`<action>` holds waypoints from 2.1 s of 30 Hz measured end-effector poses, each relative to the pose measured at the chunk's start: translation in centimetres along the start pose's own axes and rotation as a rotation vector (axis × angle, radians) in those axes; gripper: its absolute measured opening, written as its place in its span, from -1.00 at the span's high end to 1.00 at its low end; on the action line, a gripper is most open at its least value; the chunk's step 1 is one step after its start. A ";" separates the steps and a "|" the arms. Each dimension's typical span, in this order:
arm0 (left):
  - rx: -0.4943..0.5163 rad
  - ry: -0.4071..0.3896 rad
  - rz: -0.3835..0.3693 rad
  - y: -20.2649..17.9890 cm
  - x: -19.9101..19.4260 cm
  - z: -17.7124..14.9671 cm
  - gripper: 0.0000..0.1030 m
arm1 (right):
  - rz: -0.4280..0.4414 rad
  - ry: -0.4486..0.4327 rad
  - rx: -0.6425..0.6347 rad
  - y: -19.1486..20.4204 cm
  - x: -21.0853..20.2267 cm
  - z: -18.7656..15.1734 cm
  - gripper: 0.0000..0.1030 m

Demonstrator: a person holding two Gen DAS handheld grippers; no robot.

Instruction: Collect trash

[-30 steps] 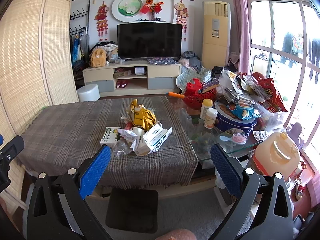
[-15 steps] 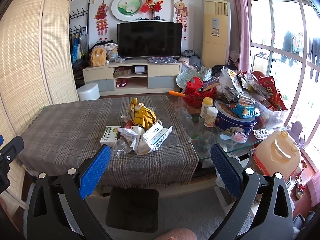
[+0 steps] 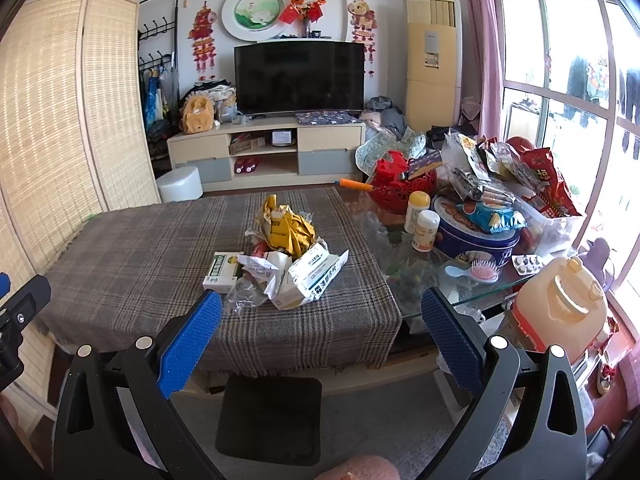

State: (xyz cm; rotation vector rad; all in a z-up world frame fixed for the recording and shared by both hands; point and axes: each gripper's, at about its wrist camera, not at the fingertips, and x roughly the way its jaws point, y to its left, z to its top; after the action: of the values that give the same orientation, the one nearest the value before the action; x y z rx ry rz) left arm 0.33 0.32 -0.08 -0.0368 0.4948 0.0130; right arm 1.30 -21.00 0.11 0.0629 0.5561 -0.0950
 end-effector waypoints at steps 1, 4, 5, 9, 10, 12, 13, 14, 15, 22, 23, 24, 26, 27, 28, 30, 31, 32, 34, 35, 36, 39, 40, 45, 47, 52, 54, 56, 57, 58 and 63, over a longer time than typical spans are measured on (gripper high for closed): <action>0.001 0.005 0.002 0.1 0.3 0.0 -0.84 | 0.011 0.006 0.011 -0.2 0.2 0.0 -0.94; 0.007 0.018 0.011 0.2 1.0 -0.2 -0.84 | 0.026 0.024 0.028 -0.5 1.1 -0.1 -0.94; 0.011 0.023 0.016 0.1 1.2 -0.2 -0.84 | 0.024 0.028 0.027 -0.5 1.3 -0.1 -0.94; 0.022 0.052 0.018 0.2 2.7 -0.7 -0.84 | 0.011 0.046 0.013 -0.5 2.5 -0.5 -0.94; 0.023 0.063 0.017 0.2 3.2 -0.8 -0.84 | 0.003 0.054 0.006 -0.4 3.0 -0.6 -0.94; 0.030 0.085 0.009 0.1 4.1 -1.2 -0.84 | 0.010 0.073 0.004 -0.4 3.8 -0.9 -0.94; 0.034 0.097 0.006 0.1 4.7 -1.4 -0.84 | 0.023 0.086 0.011 -0.4 4.3 -1.0 -0.94; 0.037 0.108 0.005 0.1 5.2 -1.5 -0.84 | 0.038 0.099 0.023 -0.4 4.8 -1.1 -0.94; 0.040 0.117 0.005 0.1 5.8 -1.6 -0.84 | 0.048 0.111 0.034 -0.5 5.4 -1.3 -0.94; 0.024 0.155 -0.014 0.4 9.3 -2.0 -0.84 | 0.036 0.167 0.064 -0.9 9.2 -1.5 -0.94; 0.019 0.165 -0.023 0.5 9.9 -2.0 -0.84 | 0.029 0.175 0.067 -1.1 9.9 -1.5 -0.94; 0.013 0.177 -0.034 0.6 10.5 -2.1 -0.84 | 0.028 0.182 0.069 -1.3 10.4 -1.5 -0.94; 0.012 0.200 -0.055 0.7 11.9 -2.2 -0.84 | 0.023 0.201 0.071 -1.5 11.7 -1.5 -0.94; 0.019 0.205 -0.062 0.6 12.4 -2.3 -0.84 | 0.021 0.208 0.067 -1.6 12.4 -1.5 -0.94; 0.033 0.216 -0.062 0.4 13.1 -2.4 -0.84 | 0.019 0.218 0.061 -1.6 13.1 -1.4 -0.94; 0.064 0.236 -0.075 -0.3 14.2 -2.6 -0.84 | 0.028 0.233 0.043 -1.4 14.5 -1.2 -0.94; 0.075 0.248 -0.086 -0.5 14.9 -2.7 -0.84 | 0.040 0.246 0.039 -1.3 15.2 -1.1 -0.94; 0.083 0.263 -0.094 -0.8 15.5 -2.8 -0.84 | 0.058 0.268 0.043 -1.3 16.1 -1.0 -0.94; 0.095 0.288 -0.109 -1.3 16.6 -2.9 -0.84 | 0.081 0.286 0.054 -1.5 17.4 -0.9 -0.94; 0.102 0.303 -0.118 -1.6 17.2 -3.0 -0.84 | 0.079 0.296 0.063 -1.7 18.1 -0.7 -0.94; 0.109 0.317 -0.125 -1.9 17.9 -3.1 -0.84 | 0.088 0.304 0.068 -1.7 18.6 -0.6 -0.94; 0.138 0.359 -0.141 -2.8 19.6 -3.3 -0.84 | 0.131 0.336 0.092 -1.8 20.3 0.2 -0.94; 0.147 0.366 -0.142 -3.1 20.1 -3.3 -0.84 | 0.136 0.335 0.087 -1.7 20.6 0.5 -0.94; 0.139 0.395 -0.147 -3.4 21.5 -3.1 -0.84 | 0.211 0.350 0.068 0.0 22.4 3.1 -0.76; 0.128 0.397 -0.146 -3.1 21.8 -2.8 -0.84 | 0.269 0.373 0.058 1.2 23.3 3.8 -0.58; 0.124 0.411 -0.148 -3.1 22.5 -2.3 -0.84 | 0.364 0.457 -0.025 5.0 25.7 4.2 -0.06; 0.131 0.417 -0.147 -3.3 22.9 -2.2 -0.84 | 0.378 0.493 -0.046 5.8 26.7 4.0 0.13; 0.134 0.426 -0.150 -3.5 23.4 -2.1 -0.84 | 0.383 0.531 -0.056 6.2 27.8 3.7 0.13; 0.133 0.431 -0.156 -3.6 23.6 -2.1 -0.84 | 0.383 0.541 -0.062 6.3 28.2 3.6 0.13; 0.132 0.437 -0.161 -3.7 23.9 -2.1 -0.84 | 0.383 0.554 -0.064 6.4 28.6 3.5 0.13; 0.131 0.469 -0.185 -4.3 25.1 -2.6 -0.84 | 0.338 0.569 -0.085 5.9 29.7 3.1 -0.02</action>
State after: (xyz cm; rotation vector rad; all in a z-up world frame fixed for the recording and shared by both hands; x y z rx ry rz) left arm 21.29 -3.96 -14.19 0.0441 0.9585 -0.2133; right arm 28.64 -17.54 -12.78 0.1010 1.1084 0.2854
